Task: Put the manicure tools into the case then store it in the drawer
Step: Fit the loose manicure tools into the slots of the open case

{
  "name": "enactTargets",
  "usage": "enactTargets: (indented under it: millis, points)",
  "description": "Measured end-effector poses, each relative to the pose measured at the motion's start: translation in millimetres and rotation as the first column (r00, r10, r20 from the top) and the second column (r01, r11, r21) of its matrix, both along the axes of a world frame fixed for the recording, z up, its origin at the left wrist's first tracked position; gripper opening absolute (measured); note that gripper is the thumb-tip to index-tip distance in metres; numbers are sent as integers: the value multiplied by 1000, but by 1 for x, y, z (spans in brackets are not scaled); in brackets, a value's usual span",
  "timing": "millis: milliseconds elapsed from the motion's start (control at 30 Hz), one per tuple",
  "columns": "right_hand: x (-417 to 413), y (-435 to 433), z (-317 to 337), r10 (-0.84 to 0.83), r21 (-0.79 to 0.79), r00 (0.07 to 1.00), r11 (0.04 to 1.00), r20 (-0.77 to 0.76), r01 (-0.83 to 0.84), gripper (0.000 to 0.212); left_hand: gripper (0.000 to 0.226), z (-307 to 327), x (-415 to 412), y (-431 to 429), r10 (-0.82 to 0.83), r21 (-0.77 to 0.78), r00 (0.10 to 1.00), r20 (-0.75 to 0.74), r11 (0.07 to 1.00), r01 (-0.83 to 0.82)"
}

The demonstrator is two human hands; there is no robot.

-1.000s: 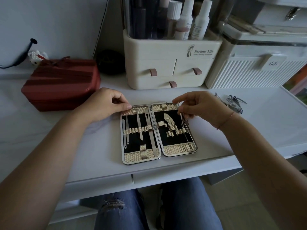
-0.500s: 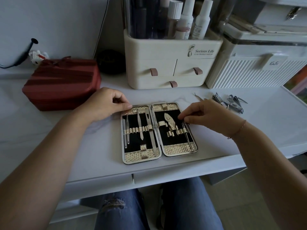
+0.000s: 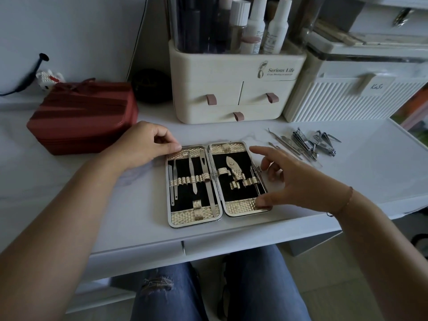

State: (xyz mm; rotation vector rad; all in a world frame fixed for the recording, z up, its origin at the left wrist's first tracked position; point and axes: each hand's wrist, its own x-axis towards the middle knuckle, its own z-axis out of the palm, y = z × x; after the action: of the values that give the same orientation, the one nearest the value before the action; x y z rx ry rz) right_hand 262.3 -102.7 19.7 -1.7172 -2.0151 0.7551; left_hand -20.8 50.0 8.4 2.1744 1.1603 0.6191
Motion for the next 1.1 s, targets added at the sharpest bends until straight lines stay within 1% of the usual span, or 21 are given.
enactTargets:
  millis: [167,333,433,567,767,933,1100]
  points:
    - [-1,1,3,-15,-5,1000,1000,-1,15,101,11,0,0,0,2,9,1000,7,1000,-2]
    - [-1,5,0,-35,8,999,999,-38,35,91,9,-1,0,1,-2,3,1000,8,1000,2]
    - [0,3,2,-4,-29,999,1000,-42,2,99,7,0,0,0,-3,8,1000,9,1000,3]
    - [0,-2,4,73,-66,997,995,0,-73,106,8,0,-2,1,-3,4,1000,1,1000,3]
    - [2,-2,3,21,-41,1000,999,-12,-21,102,9,-1,1,2,-5,-3,1000,3,1000,5]
    - [1,1,7,81,-83,996,993,37,-78,105,8,-1,-1,1,-4,-4,1000,12,1000,4]
    - [-2,3,9,69,-66,995,996,66,-65,106,10,-1,-1,1,-2,-11,1000,5,1000,2]
